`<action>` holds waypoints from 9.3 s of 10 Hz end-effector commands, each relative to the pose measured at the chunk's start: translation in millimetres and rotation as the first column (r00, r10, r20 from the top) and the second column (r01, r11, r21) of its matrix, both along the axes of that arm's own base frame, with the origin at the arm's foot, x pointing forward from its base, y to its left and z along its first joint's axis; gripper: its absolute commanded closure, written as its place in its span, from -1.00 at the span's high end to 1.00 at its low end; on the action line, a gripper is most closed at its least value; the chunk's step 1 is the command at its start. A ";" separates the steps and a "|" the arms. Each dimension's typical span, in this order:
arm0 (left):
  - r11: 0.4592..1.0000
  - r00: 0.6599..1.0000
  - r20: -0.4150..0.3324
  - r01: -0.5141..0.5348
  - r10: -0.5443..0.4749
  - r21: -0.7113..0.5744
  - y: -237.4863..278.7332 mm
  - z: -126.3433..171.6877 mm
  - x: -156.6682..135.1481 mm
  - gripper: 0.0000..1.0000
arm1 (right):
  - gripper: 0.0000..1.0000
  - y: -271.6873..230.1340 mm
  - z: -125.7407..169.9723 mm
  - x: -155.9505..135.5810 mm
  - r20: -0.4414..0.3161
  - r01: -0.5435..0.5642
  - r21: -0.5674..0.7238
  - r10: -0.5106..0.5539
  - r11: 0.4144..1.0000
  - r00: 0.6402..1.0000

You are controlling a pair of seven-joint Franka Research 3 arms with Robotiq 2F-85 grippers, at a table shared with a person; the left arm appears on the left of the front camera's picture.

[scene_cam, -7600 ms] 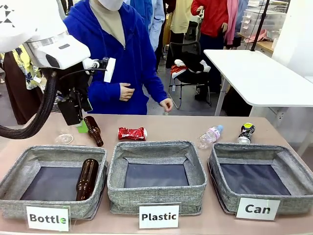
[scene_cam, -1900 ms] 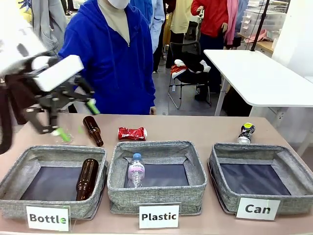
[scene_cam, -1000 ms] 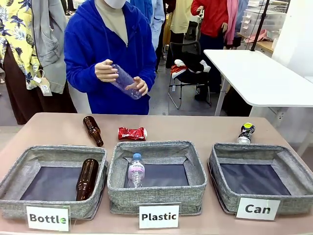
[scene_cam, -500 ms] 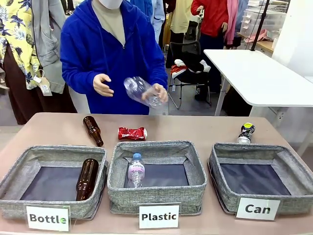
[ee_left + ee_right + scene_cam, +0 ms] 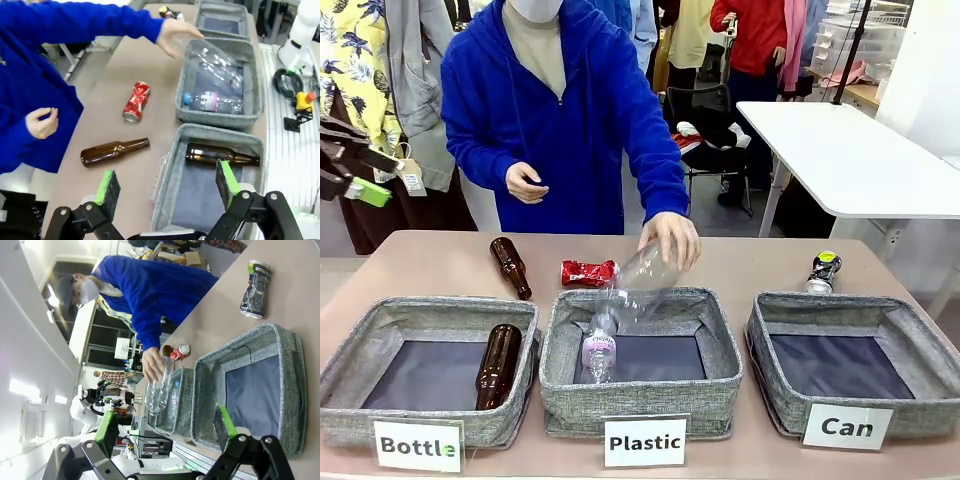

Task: Sort the can waste into the basket.
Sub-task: Pick up the can waste from the table and place it in the right Fabric basket.

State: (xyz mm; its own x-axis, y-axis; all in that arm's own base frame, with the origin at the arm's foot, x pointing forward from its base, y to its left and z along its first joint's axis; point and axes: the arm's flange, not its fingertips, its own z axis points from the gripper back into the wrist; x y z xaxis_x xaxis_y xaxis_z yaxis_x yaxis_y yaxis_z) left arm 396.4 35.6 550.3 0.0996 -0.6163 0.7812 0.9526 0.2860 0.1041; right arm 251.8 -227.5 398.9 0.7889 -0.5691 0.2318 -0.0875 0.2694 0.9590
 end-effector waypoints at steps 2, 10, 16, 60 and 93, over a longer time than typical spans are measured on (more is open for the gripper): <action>0.990 0.993 0.014 0.112 -0.114 0.087 -67.6 -15.7 32.1 1.00 | 1.00 -0.5 1.3 2.9 0.039 0.008 0.005 -0.009 1.000 0.999; 0.861 0.948 -0.140 0.319 -0.287 0.395 -205.9 -54.2 124.3 1.00 | 1.00 -0.5 1.3 2.9 0.039 0.008 0.005 -0.009 1.000 0.999; 0.737 0.919 -0.241 0.395 -0.313 0.548 -300.5 -85.5 160.1 1.00 | 1.00 -0.5 1.3 2.9 0.039 0.008 0.005 -0.009 1.000 0.999; 0.975 0.974 0.077 0.209 -0.214 0.077 -18.8 -72.2 -19.5 -1.00 | 1.00 -0.5 1.3 2.9 0.039 0.008 0.005 -0.009 1.000 0.999; 0.745 0.731 -0.308 0.660 -0.609 0.093 -464.7 -36.2 35.4 -0.12 | 1.00 -0.8 1.3 0.5 0.001 -0.001 -0.003 0.001 1.000 1.000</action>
State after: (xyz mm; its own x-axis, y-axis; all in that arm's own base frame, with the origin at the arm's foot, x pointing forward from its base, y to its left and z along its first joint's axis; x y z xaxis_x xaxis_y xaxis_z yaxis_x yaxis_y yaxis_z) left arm 405.5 -397.2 505.4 -0.1638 -0.6959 0.6992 0.9190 -0.3654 -0.1483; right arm 252.4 -228.1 400.0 0.7897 -0.5673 0.2336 -0.0880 0.2720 0.9583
